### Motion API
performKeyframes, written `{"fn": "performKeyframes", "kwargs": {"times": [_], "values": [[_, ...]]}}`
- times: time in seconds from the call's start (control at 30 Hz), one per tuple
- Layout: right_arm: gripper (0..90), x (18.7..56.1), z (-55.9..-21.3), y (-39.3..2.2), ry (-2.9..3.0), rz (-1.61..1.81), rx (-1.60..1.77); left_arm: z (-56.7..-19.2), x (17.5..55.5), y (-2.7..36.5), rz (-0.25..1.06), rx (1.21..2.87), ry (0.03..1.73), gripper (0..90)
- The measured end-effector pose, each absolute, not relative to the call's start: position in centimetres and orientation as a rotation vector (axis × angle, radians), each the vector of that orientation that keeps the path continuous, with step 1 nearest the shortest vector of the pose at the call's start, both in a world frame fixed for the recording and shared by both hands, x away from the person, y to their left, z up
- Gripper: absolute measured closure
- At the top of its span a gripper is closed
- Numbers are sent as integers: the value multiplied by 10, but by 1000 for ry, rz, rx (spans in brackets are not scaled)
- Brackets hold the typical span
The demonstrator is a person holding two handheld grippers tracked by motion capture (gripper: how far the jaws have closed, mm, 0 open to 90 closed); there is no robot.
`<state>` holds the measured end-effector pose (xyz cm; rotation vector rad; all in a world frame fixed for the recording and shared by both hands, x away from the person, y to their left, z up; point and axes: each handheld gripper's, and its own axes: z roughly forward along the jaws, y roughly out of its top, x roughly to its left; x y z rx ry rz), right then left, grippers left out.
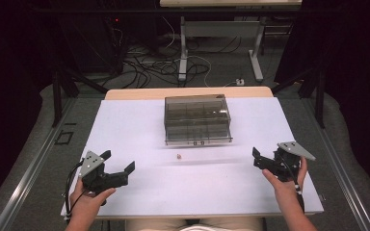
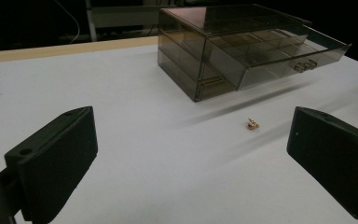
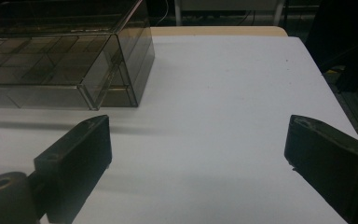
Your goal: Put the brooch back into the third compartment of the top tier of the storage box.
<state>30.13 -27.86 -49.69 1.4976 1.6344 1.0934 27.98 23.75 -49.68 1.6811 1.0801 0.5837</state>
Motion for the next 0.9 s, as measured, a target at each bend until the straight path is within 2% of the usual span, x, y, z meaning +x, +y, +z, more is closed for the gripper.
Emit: {"fn": "performKeyframes", "kwargs": {"times": [0.2,0.5,0.9], "values": [[136,299,-495,-270,1674,1053,1459,-498,282,242,585,1666,1109,19],[176,301,-498,-261,1725,1072,1447,-498,278,241,583,1669,1104,19],[334,302,-497,-237,1855,1094,1356,-498,273,241,593,1688,1105,26]]}}
